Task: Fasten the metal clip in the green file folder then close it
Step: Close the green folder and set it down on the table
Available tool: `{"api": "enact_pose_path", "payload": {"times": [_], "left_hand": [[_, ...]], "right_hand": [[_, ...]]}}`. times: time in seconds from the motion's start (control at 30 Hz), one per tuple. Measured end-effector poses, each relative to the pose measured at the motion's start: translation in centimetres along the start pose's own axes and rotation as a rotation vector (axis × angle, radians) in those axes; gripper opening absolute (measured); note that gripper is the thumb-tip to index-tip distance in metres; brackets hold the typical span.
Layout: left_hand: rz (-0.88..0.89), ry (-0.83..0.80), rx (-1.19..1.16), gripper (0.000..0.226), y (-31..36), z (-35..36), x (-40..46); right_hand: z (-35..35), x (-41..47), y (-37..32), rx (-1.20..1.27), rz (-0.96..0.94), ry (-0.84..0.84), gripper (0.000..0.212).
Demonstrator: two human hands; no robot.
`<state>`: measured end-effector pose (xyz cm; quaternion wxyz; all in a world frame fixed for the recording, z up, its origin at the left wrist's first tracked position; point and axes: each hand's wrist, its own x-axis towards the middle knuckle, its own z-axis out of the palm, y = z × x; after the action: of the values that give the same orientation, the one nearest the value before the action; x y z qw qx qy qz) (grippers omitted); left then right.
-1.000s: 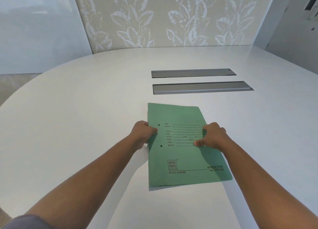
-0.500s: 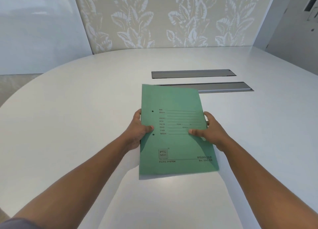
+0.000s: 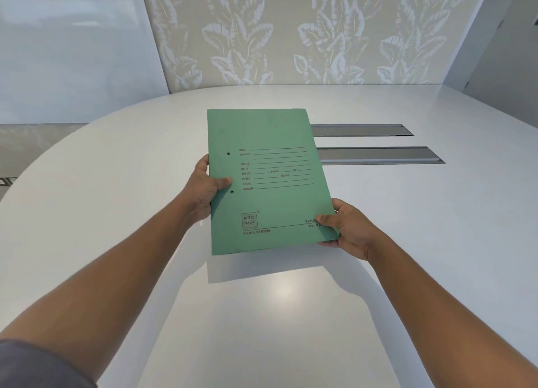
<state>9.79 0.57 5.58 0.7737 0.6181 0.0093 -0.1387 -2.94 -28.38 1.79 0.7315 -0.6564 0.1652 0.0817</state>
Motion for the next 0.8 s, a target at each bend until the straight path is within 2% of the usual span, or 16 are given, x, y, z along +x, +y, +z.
{"api": "enact_pose_path", "payload": {"times": [0.2, 0.4, 0.63, 0.8], "left_hand": [[-0.024, 0.036, -0.034, 0.053, 1.1, -1.6, 1.4], [-0.005, -0.005, 0.094, 0.054, -0.9, -3.2, 3.1], [0.184, 0.191, 0.342, 0.046, -0.4, -4.2, 6.7], [0.243, 0.27, 0.473, 0.041, 0.6, -5.0, 9.9]], "right_hand": [[2.7, 2.7, -1.9, 0.001, -0.049, 0.08, 0.035], [4.6, 6.6, -3.9, -0.041, -0.105, 0.187, 0.033], [7.2, 11.4, -5.6, -0.2, -0.254, 0.22, 0.037], [8.3, 14.4, -6.0, -0.371, -0.337, 0.261, 0.038]]}}
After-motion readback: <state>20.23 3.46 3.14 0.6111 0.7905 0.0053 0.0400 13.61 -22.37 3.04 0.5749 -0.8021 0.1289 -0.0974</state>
